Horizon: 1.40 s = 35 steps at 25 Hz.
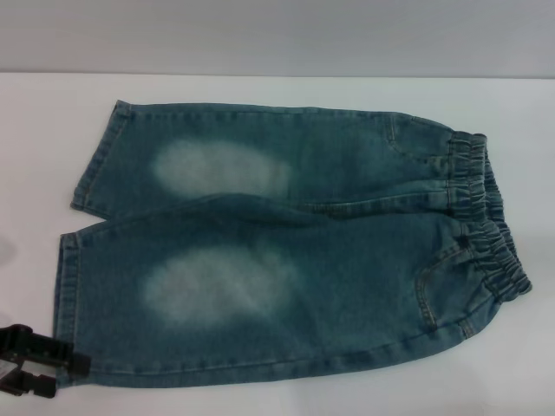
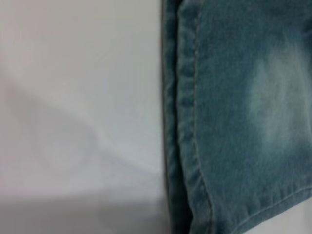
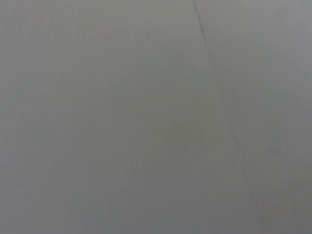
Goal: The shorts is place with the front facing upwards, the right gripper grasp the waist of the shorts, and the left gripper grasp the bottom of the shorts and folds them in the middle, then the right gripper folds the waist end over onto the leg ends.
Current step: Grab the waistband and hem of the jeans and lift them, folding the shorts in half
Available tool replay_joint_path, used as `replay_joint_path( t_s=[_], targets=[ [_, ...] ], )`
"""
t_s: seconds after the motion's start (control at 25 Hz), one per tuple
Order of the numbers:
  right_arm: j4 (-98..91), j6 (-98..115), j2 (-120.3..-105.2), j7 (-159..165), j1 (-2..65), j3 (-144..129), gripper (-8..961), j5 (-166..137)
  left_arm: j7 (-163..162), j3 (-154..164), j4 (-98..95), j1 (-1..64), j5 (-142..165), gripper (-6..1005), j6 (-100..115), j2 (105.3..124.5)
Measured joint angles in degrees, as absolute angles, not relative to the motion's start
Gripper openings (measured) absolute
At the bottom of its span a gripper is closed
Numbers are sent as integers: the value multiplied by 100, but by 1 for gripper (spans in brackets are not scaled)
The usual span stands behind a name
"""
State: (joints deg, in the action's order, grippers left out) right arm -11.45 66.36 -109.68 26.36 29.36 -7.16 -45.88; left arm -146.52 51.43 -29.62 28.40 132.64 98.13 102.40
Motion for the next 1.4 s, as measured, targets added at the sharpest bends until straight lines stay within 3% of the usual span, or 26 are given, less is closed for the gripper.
replay_joint_path(
  t_s=[1.36,1.4],
  targets=[
    [-1176,6555,-10974,2636,2891,-644,446,-4543,-14580,4867,-2963,3110,13255,757,9781,10269],
    [-1178,6555,-10972,2636,2891,-627,446,-4543,-14590,4866,-2962,3107,13255,688,9751,10269]
  ],
)
